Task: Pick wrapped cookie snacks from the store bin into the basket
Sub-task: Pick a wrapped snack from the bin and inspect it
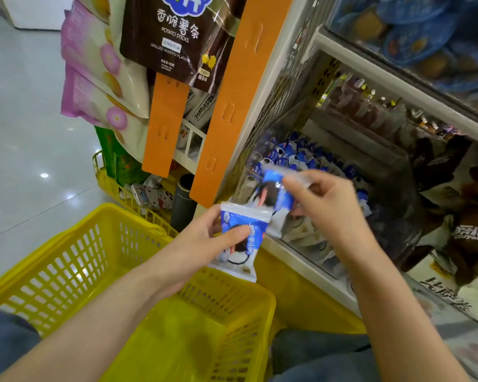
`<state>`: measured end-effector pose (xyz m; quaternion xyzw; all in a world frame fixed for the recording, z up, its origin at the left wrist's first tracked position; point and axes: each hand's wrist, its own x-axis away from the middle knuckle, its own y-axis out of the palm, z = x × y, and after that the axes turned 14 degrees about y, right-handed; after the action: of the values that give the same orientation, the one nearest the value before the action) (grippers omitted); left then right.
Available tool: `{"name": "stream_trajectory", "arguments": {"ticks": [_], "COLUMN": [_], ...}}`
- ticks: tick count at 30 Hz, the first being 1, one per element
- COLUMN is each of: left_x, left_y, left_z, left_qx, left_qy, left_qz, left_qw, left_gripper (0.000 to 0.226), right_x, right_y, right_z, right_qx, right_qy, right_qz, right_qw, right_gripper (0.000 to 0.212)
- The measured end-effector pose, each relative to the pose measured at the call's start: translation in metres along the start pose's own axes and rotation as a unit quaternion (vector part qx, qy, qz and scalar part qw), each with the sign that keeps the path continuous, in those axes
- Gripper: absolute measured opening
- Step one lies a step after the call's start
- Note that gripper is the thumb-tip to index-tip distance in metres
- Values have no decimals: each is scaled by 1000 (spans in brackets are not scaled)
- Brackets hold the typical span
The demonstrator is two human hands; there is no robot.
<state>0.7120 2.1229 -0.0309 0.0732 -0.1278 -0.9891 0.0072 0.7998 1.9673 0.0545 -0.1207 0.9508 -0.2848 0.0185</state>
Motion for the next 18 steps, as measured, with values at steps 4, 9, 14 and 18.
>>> {"name": "stream_trajectory", "arguments": {"ticks": [4, 9, 14, 18], "left_x": [-3, -1, 2, 2], "left_y": [-4, 0, 0, -1], "left_z": [-3, -2, 2, 2], "left_qx": [-31, -38, -39, -43], "left_qy": [-26, -44, -52, -57], "left_qz": [62, 77, 82, 85], "left_qw": [997, 995, 995, 994], "left_gripper": [29, 26, 27, 29], "right_x": [-20, -48, -62, -67], "right_y": [-25, -21, -4, -12], "right_z": [0, 16, 21, 16], "right_qx": [-35, 219, 259, 214], "right_qy": [-5, 36, 119, 195], "right_qz": [208, 180, 31, -73], "right_qw": [978, 958, 958, 954], "right_gripper": [12, 21, 38, 18]}}
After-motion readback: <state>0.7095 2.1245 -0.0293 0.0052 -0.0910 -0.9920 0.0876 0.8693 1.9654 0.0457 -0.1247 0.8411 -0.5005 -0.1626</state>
